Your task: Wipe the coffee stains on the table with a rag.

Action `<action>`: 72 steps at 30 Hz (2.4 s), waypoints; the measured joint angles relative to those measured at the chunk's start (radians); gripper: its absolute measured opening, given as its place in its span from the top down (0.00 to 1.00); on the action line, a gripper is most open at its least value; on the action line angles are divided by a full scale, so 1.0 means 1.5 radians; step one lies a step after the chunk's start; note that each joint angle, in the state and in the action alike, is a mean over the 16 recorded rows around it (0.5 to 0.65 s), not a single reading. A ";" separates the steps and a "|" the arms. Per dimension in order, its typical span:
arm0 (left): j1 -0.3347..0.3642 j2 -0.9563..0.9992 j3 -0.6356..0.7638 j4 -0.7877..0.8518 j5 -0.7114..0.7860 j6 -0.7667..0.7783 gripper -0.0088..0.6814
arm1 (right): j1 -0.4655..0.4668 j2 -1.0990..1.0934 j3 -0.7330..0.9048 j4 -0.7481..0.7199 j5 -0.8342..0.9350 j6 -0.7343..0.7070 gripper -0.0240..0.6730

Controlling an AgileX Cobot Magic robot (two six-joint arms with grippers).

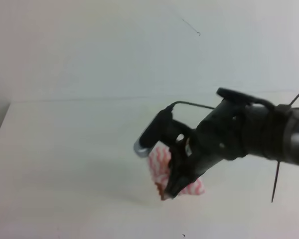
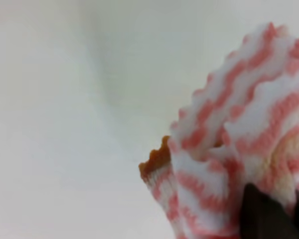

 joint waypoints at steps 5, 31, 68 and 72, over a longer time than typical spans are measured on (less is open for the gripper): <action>0.000 0.000 0.000 0.000 0.000 0.000 0.99 | -0.108 -0.006 0.000 -0.021 0.027 0.006 0.97; 0.000 -0.001 0.002 0.000 -0.001 0.000 0.99 | -0.257 0.030 0.001 0.372 0.079 -0.307 0.78; 0.000 -0.001 0.002 0.000 -0.001 0.000 0.99 | -0.257 -0.073 0.000 0.313 0.088 -0.235 0.96; 0.000 -0.001 0.002 0.000 -0.001 0.000 0.99 | -0.257 -0.183 0.003 0.252 0.061 -0.185 0.96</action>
